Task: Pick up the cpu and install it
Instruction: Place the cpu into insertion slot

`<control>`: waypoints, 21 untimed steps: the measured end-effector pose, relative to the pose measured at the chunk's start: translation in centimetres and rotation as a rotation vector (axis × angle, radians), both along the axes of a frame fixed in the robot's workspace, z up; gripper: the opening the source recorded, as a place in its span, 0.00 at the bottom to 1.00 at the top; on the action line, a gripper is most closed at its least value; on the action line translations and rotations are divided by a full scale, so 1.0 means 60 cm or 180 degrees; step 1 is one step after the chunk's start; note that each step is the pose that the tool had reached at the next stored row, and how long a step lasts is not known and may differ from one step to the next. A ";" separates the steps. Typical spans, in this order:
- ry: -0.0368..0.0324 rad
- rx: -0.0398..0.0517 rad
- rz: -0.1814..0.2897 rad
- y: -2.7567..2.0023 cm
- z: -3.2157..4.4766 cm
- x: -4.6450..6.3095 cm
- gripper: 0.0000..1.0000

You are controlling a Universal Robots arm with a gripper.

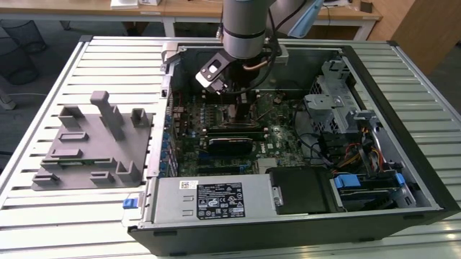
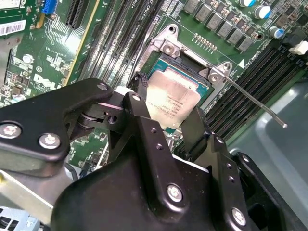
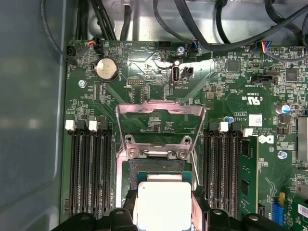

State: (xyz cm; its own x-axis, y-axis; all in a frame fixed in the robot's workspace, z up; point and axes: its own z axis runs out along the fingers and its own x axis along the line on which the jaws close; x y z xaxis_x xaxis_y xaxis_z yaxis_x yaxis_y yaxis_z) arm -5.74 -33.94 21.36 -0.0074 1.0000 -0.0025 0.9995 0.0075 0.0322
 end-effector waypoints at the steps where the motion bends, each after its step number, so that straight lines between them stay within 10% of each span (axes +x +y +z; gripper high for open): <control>1: 0.0000 0.0000 0.0000 0.0006 -0.001 0.000 0.53; 21: 0.0000 0.0000 -0.0061 0.0070 -0.023 0.002 0.53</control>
State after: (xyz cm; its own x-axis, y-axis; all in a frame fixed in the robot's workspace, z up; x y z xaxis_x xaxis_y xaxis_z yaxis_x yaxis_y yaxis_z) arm -5.64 -33.53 20.01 0.0118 0.9999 -0.0026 0.9994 -0.0117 0.0322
